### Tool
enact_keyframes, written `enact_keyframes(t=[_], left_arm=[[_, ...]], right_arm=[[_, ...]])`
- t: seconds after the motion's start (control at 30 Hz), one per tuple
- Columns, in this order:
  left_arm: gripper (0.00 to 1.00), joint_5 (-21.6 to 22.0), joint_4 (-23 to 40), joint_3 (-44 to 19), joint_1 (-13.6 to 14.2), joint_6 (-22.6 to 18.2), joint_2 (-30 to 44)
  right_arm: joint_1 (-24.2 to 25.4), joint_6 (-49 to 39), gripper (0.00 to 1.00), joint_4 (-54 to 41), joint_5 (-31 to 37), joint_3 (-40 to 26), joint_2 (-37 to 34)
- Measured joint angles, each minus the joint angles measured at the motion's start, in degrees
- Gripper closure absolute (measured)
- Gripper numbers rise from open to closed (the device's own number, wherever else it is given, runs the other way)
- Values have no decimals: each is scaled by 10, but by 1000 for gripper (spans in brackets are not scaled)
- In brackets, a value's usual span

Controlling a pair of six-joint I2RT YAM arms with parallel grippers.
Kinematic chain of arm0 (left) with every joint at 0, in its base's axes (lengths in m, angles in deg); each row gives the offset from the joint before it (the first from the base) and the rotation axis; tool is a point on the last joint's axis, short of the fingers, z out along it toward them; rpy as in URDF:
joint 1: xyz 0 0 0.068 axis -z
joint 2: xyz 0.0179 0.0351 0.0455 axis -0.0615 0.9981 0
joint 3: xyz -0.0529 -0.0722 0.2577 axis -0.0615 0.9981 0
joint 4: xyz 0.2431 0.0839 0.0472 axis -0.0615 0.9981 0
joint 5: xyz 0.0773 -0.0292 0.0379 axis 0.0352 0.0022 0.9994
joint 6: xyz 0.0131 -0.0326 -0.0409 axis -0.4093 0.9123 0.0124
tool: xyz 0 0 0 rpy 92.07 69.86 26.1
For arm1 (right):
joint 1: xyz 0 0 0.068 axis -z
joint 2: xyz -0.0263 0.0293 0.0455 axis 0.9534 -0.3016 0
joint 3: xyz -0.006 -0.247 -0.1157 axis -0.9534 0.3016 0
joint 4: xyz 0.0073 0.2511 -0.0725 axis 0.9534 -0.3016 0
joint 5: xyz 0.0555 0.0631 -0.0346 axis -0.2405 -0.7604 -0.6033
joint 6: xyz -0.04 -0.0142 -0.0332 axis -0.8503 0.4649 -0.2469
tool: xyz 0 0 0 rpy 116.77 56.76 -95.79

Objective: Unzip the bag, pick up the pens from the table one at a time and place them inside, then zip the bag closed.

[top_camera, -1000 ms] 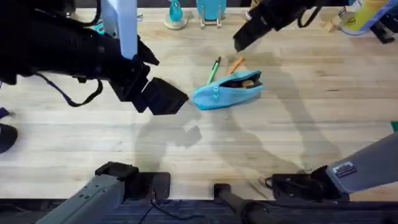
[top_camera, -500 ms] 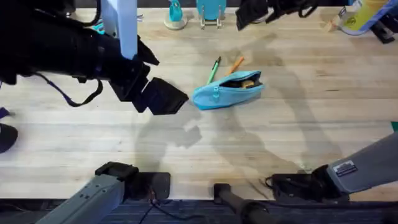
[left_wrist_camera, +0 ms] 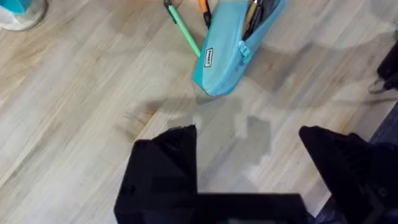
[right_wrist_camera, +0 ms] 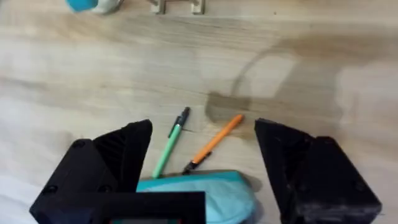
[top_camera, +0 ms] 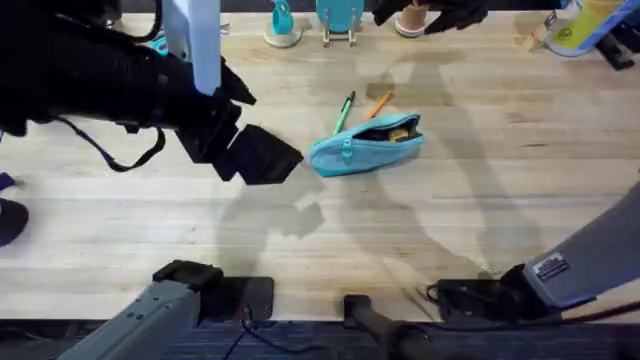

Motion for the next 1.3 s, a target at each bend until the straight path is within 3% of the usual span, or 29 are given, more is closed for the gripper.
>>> enact_keyframes(t=[0.3, 0.5, 0.73, 1.3], left_arm=[[6, 0, 0, 0, 0, 0, 0], [6, 0, 0, 0, 0, 0, 0], [6, 0, 0, 0, 0, 0, 0], [6, 0, 0, 0, 0, 0, 0]], right_arm=[[-10, 170, 5, 1, 3, 0, -47], [-11, 228, 5, -20, 3, 0, -48], [-17, 256, 5, -45, 19, 0, -53], [-38, 260, 9, -26, 50, -1, -146]])
